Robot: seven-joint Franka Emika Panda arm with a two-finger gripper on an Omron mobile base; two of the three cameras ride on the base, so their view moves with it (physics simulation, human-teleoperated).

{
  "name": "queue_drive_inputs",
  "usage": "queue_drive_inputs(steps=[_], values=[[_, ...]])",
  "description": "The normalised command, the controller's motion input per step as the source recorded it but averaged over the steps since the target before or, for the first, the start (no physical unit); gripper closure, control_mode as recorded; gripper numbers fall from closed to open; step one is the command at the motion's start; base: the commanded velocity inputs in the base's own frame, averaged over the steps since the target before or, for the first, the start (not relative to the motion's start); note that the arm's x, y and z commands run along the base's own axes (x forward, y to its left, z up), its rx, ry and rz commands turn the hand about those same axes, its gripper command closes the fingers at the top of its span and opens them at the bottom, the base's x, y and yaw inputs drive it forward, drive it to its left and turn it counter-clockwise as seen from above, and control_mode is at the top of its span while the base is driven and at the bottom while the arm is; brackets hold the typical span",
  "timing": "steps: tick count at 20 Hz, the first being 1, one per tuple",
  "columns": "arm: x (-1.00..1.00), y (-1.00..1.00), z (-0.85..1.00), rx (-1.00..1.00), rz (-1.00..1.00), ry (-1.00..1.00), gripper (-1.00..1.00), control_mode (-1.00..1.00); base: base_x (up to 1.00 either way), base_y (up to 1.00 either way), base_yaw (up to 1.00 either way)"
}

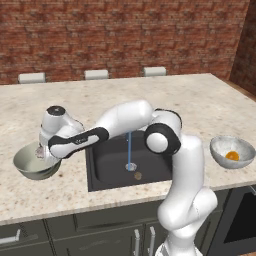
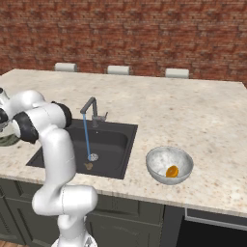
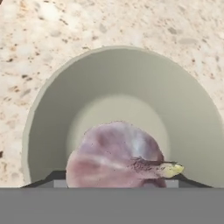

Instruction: Pick the garlics from the sink and place them in one bowl. Place the orange in the other bowl. Then turn off the sink faucet.

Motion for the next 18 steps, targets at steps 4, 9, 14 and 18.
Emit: queue_drive_inputs(steps=[4,9,14,18], values=[[0.00,-0.50,-0.01,0.00,0.00,-0.02,-1.00,-1.00,0.00,0.00,0.00],[0.00,-0.92,0.00,0.00,-0.01,-0.06,-1.00,-1.00,0.00,0.00,0.00],[-0.08,-1.00,0.11,0.05,-0.04,-0.05,-1.00,-1.00,0.00,0.00,0.00],[-0.20,-1.00,0.22,0.09,-0.10,0.01,-1.00,-1.00,0.00,0.00,0.00]])
